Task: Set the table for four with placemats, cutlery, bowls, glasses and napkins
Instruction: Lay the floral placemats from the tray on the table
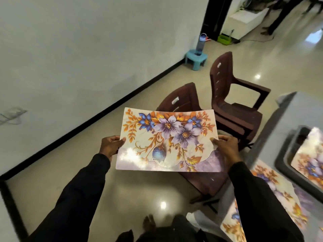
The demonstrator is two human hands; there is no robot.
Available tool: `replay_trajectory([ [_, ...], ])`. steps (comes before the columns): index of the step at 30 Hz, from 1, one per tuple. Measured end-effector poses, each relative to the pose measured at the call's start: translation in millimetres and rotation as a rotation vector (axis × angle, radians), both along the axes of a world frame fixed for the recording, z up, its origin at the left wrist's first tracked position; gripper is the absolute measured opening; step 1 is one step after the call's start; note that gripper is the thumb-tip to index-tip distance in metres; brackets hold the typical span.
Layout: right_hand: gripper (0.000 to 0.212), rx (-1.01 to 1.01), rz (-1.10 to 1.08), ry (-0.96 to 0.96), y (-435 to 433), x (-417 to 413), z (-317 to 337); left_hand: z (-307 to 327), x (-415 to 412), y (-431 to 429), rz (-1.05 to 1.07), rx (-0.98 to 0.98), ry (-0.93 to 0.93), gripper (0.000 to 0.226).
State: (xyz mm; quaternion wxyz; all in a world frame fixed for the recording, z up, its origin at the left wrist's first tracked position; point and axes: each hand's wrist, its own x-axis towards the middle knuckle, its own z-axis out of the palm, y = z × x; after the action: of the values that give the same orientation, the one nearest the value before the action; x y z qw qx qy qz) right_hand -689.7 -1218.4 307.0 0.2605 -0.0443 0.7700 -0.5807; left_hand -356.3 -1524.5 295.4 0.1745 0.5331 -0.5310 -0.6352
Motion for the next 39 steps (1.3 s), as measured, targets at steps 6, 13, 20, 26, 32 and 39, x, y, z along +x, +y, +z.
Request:
replay_trajectory([
  [6,0.014,-0.011,0.076,0.010,-95,-2,17,8,15,-66,0.079,-0.011,-0.009,0.031],
  [13,0.030,-0.005,0.119,0.020,-190,-42,5,7,-9,-160,0.089,-0.034,-0.009,0.032],
  [20,0.028,-0.003,0.079,0.035,-274,-91,-2,3,-68,-270,0.034,-0.007,-0.050,0.032],
  [26,0.029,0.009,0.015,-0.001,-333,-145,-9,5,-146,-360,-0.036,0.011,-0.079,0.037],
  [32,0.027,0.017,-0.093,-0.037,-386,-198,-15,0,-225,-442,-0.118,0.069,-0.076,0.034],
  [39,0.024,-0.016,-0.270,-0.070,-452,-244,-22,-7,-346,-540,-0.302,0.029,-0.091,0.022],
])
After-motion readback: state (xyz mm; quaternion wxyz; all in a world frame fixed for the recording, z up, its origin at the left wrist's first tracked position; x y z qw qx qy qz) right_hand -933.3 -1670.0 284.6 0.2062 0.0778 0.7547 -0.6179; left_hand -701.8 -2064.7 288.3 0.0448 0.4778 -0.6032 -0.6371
